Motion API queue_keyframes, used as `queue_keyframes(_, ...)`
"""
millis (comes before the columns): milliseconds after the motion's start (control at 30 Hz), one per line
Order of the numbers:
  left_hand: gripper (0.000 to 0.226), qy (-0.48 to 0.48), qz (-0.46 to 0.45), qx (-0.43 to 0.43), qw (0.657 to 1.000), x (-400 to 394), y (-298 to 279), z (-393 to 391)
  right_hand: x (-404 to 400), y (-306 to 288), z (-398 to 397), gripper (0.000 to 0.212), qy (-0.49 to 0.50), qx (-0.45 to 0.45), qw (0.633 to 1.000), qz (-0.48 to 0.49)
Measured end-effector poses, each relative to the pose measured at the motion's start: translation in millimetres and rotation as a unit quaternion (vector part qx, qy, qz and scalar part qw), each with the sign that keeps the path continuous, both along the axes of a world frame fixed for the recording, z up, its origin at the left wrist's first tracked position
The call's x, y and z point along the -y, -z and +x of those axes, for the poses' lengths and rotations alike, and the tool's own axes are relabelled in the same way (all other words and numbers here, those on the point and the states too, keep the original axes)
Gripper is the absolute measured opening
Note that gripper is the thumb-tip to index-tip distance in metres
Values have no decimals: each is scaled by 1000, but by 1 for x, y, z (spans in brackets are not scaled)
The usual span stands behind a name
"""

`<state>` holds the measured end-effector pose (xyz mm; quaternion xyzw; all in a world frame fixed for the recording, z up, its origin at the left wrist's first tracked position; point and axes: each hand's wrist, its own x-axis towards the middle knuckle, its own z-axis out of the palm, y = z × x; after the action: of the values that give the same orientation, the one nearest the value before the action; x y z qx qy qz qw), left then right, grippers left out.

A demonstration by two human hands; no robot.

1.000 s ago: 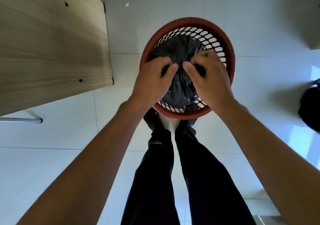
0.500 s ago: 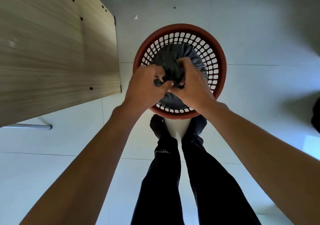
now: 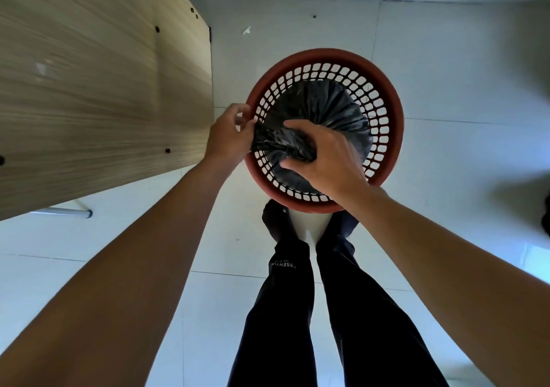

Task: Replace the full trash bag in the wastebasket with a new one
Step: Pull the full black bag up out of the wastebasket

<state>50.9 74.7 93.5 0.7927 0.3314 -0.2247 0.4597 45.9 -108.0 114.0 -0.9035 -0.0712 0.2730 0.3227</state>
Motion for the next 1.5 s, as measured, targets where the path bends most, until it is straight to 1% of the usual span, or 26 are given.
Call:
queue_keyframes(67,26,-52,-20,-13,998,0,3,4,-5,1,3,36,-2,2,1000,-18)
queue_keyframes(133,27,-125,-65,-26,990,2,1,6,-9,2,7,35,0,0,1000,-21)
queue_keyframes(167,30,-148,-95,-30,984,2,0,6,-10,3,9,47,-3,-8,1000,-25)
queue_keyframes(233,35,-141,-161,-45,976,4,-5,5,-9,5,12,81,-17,-43,998,-36)
queue_keyframes(267,33,-124,-202,-56,970,5,-9,4,-9,7,13,91,-25,-59,997,-35)
queue_keyframes(333,21,-123,-275,-79,950,6,-19,3,-9,10,13,95,-35,-82,996,-16)
queue_keyframes(400,10,-200,-337,-87,916,3,-26,4,-9,14,9,84,-43,-84,996,0)
queue_keyframes(500,7,-313,-416,-80,850,-3,-32,5,-10,21,3,35,-12,-41,999,4)
queue_keyframes(567,7,-344,-426,-54,835,-8,-31,3,-11,24,-1,26,21,-31,999,13)
queue_keyframes(600,7,-350,-413,-45,839,-9,-29,3,-12,24,-2,26,27,-29,999,19)
queue_keyframes(633,6,-338,-375,-39,862,-9,-26,2,-12,24,-3,26,28,-25,999,26)
queue_keyframes(700,11,-224,-184,-32,956,-9,-18,-1,-12,23,-3,31,33,-30,998,39)
queue_keyframes(733,20,-139,-66,-29,988,-9,-13,-5,-12,23,-2,40,42,-41,997,42)
queue_keyframes(767,32,-64,17,-30,997,-10,-9,-8,-13,23,-2,49,50,-54,996,46)
queue_keyframes(800,42,-12,51,-41,998,-9,-7,-11,-14,23,-3,57,59,-68,995,53)
queue_keyframes(833,46,15,51,-53,997,-8,-7,-13,-15,23,-3,62,66,-75,993,67)
queue_keyframes(867,41,30,43,-62,997,-7,-7,-14,-15,24,-5,64,73,-78,991,84)
queue_keyframes(967,7,20,8,-63,998,-7,-8,-12,-14,24,-7,69,76,-73,988,109)
queue_keyframes(1033,8,-12,-102,-49,994,-4,-15,-10,-14,22,-8,78,40,-50,994,86)
queue_keyframes(1100,7,-21,-212,-37,976,1,-24,-7,-16,23,-10,81,6,-7,998,57)
queue_keyframes(1167,12,13,-265,-43,963,4,-31,-8,-19,26,-13,70,7,32,999,29)
queue_keyframes(1233,13,41,-284,-47,957,5,-32,-11,-19,28,-13,45,30,58,998,13)
queue_keyframes(1300,15,-19,-253,-29,967,3,-29,-15,-17,28,-11,27,43,64,997,6)
queue_keyframes(1367,18,-101,-135,17,986,-3,-21,-16,-15,28,-9,19,62,72,995,7)
queue_keyframes(1433,28,-93,9,20,995,-13,0,-16,-12,25,-8,18,79,78,994,19)
queue_keyframes(1500,49,-28,46,-62,997,-18,21,-17,-10,20,-8,19,82,79,993,41)
